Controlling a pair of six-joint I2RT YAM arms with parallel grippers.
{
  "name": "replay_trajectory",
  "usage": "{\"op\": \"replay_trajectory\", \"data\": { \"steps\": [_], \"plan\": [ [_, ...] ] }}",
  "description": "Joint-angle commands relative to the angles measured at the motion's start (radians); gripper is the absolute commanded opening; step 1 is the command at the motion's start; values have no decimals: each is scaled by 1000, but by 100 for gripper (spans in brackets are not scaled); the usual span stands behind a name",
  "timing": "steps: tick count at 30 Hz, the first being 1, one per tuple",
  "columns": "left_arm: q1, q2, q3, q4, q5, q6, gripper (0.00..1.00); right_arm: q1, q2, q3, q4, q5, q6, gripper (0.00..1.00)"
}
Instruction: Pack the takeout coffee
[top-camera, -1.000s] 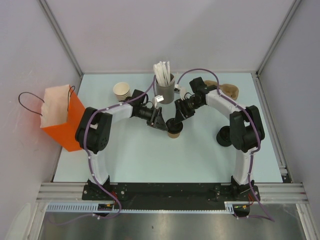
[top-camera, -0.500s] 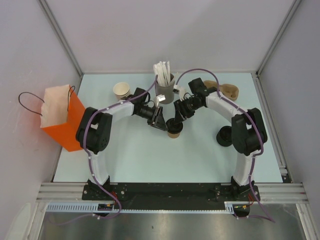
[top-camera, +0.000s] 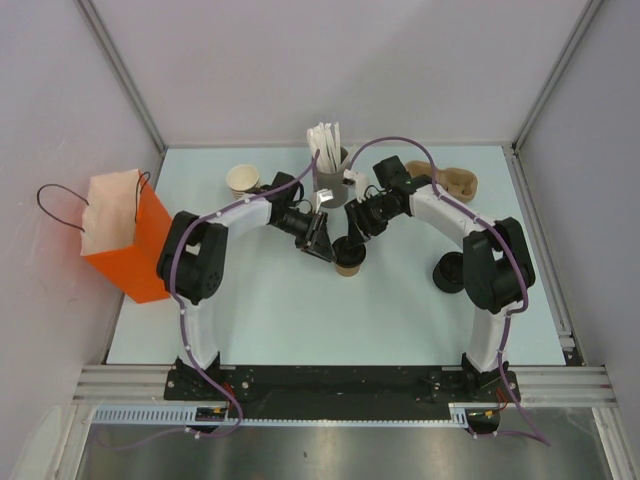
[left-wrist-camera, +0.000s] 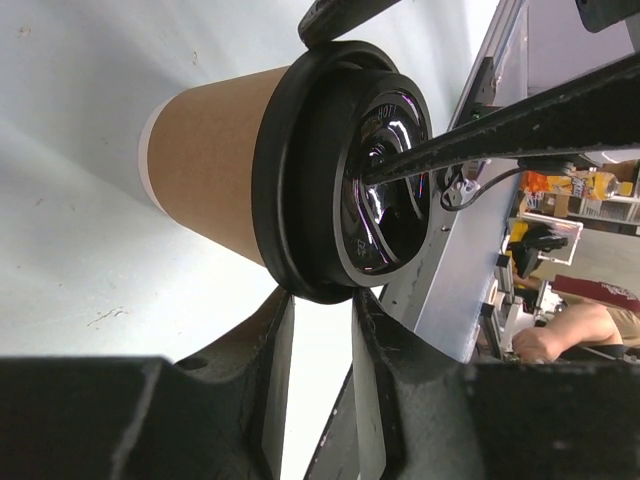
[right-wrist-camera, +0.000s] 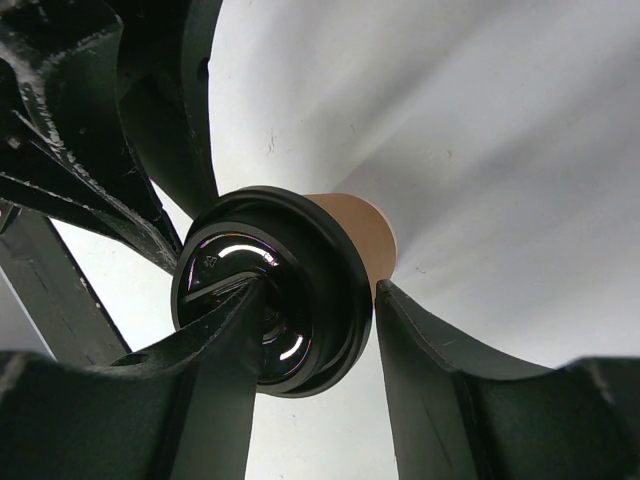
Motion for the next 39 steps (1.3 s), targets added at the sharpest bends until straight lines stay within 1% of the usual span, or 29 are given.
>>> {"op": "replay_trajectory", "data": {
  "steps": [1,10,12,16,19,20,22,23,25,28,29,33,36,39],
  "plan": [
    [-43,140,-43,12,-497,144,1,17,88,-64,-10,254,-80,51],
    [-97,178,-12,-41,-657,185,0,18,90,-71,-27,265,-96,50],
    [-103,183,-11,-44,-665,188,0,18,94,-71,-25,263,-96,50],
    [-94,155,-27,-21,-599,188,1,20,94,-75,-24,257,-96,50],
    [-65,134,-21,-15,-531,188,9,20,90,-74,-19,252,-96,50],
    [-54,126,-17,-14,-472,188,18,20,87,-74,-20,252,-96,50],
    [-26,103,-3,-18,-409,204,26,20,81,-74,-24,240,-102,50],
    [-17,93,2,-20,-352,208,33,20,77,-74,-25,234,-103,50],
    [7,63,25,-27,-289,224,40,21,73,-74,-27,223,-105,50],
    [35,39,67,-60,-151,251,51,21,73,-74,-27,219,-102,50],
    [41,34,78,-66,-84,260,53,21,73,-74,-24,219,-102,50],
    [52,20,127,-101,-8,277,56,21,74,-74,-19,217,-96,50],
    [52,-1,109,-93,-2,281,57,21,74,-75,-13,219,-94,50],
    [49,-42,56,-45,-23,262,57,18,74,-74,-11,217,-89,50]
  ]
}}
